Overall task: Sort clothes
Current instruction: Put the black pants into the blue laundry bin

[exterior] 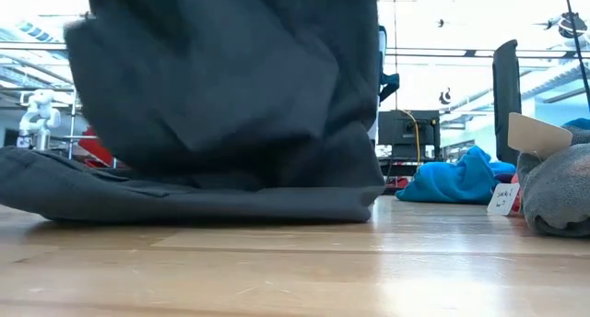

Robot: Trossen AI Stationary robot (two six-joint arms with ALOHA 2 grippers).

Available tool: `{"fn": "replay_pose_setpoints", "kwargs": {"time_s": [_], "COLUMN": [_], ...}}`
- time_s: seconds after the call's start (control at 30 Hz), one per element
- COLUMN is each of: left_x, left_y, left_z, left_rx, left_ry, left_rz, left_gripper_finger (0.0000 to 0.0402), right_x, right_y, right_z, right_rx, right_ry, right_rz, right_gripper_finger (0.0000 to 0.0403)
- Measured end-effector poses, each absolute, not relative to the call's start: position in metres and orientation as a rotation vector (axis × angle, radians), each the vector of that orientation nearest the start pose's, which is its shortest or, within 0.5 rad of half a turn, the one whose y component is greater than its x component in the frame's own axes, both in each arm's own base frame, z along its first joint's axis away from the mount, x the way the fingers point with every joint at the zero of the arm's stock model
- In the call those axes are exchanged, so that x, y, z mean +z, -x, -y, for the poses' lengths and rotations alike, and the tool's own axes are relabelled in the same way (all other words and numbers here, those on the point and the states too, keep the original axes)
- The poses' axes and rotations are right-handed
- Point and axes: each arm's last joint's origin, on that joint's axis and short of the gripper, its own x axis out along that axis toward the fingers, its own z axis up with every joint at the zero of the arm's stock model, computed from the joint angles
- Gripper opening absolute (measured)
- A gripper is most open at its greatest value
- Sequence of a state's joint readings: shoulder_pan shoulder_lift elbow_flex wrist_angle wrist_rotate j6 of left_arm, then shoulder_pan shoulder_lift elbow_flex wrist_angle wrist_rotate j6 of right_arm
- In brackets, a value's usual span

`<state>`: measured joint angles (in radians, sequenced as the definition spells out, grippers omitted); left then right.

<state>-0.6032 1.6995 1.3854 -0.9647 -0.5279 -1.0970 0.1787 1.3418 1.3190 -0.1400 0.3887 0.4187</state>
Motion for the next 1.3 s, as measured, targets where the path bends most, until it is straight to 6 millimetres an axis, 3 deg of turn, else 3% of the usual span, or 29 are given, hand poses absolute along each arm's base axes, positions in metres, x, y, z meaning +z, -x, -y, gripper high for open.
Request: {"fn": "replay_pose_setpoints", "kwargs": {"time_s": [0.17, 0.37, 0.5, 0.63, 0.8, 0.9, 1.17, 1.3], "left_x": [0.339, 0.429, 0.470, 0.494, 0.493, 0.478, 0.415, 0.381], "left_y": [-0.256, -0.211, -0.182, -0.157, -0.146, -0.156, -0.218, -0.246], "left_z": [0.174, 0.139, 0.105, 0.076, 0.067, 0.077, 0.137, 0.166], "left_rx": [0.294, 0.157, 0.207, 0.297, 0.284, 0.243, 0.132, 0.139], "left_ry": [0.367, 0.407, 0.426, 0.419, 0.408, 0.420, 0.428, 0.376], "left_rz": [-0.799, -0.560, -0.383, -0.260, -0.322, -0.445, -0.808, -0.938], "left_gripper_finger": [0.0006, 0.0006, 0.0005, 0.0005, 0.0005, 0.0004, 0.0004, 0.0004], "right_x": [0.400, 0.419, 0.431, 0.434, 0.430, 0.419, 0.381, 0.350], "right_y": [-0.286, -0.281, -0.281, -0.284, -0.286, -0.286, -0.294, -0.299], "right_z": [-0.041, -0.023, -0.008, 0.004, -0.005, -0.022, -0.090, -0.130], "right_rx": [-0.195, -0.334, -0.482, -0.534, -0.422, -0.354, -0.178, -0.052], "right_ry": [-0.243, -0.288, -0.464, -0.537, -0.546, -0.569, -0.581, -0.506], "right_rz": [-0.188, -0.015, 0.173, 0.270, 0.199, 0.071, -0.222, -0.429], "right_gripper_finger": [0.0000, 0.0000, 0.0000, 0.0000, 0.0000, 0.0000, 0.0000, 0.0000]}}
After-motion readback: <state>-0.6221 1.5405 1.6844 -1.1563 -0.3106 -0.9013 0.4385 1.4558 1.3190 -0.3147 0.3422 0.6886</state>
